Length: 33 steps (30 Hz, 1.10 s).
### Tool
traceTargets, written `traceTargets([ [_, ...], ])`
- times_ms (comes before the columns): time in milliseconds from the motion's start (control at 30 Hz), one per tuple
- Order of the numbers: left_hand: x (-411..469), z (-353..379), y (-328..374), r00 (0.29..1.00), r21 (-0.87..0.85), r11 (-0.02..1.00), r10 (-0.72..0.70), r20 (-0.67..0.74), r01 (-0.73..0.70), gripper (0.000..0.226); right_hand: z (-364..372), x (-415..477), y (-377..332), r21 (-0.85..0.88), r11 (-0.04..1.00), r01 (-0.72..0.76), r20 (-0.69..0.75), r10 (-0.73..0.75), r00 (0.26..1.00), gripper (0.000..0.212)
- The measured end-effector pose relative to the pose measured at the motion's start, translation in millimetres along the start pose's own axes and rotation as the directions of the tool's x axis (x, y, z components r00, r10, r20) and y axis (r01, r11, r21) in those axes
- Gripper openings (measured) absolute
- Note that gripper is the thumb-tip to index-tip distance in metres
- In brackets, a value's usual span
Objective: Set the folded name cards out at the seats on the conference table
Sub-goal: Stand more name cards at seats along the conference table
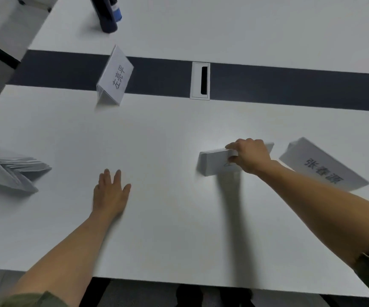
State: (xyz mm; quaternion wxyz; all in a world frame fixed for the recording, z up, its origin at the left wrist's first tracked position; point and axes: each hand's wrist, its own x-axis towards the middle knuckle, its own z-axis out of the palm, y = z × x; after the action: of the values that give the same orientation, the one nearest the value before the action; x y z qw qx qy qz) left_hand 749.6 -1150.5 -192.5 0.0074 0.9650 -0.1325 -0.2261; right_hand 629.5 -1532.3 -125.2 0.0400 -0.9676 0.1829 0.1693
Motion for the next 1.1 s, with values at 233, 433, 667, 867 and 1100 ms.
traceTargets([
  [233,1,37,-6,0.987,0.047,0.999,0.012,-0.16,-0.004,0.065,-9,47,-65,0.023,1.0,0.002,-0.08,0.0,0.997,0.04],
  [433,5,45,-10,0.97,0.007,1.0,0.012,-0.242,-0.011,0.067,-15,93,-101,0.086,0.996,0.021,-0.129,-0.01,0.992,0.042],
  [667,5,45,-11,0.97,0.008,1.0,0.003,-0.245,-0.001,0.067,-15,105,-101,0.154,0.987,0.042,-0.194,-0.012,0.981,0.049],
  [867,6,43,-10,0.967,-0.013,1.0,0.0,-0.253,-0.003,0.068,-13,106,-85,0.122,0.988,0.092,-0.167,-0.071,0.983,0.037],
  [1100,7,43,-10,0.968,-0.028,1.0,-0.002,-0.251,-0.005,0.071,-17,116,-84,0.09,0.986,0.141,-0.136,-0.129,0.982,0.036],
])
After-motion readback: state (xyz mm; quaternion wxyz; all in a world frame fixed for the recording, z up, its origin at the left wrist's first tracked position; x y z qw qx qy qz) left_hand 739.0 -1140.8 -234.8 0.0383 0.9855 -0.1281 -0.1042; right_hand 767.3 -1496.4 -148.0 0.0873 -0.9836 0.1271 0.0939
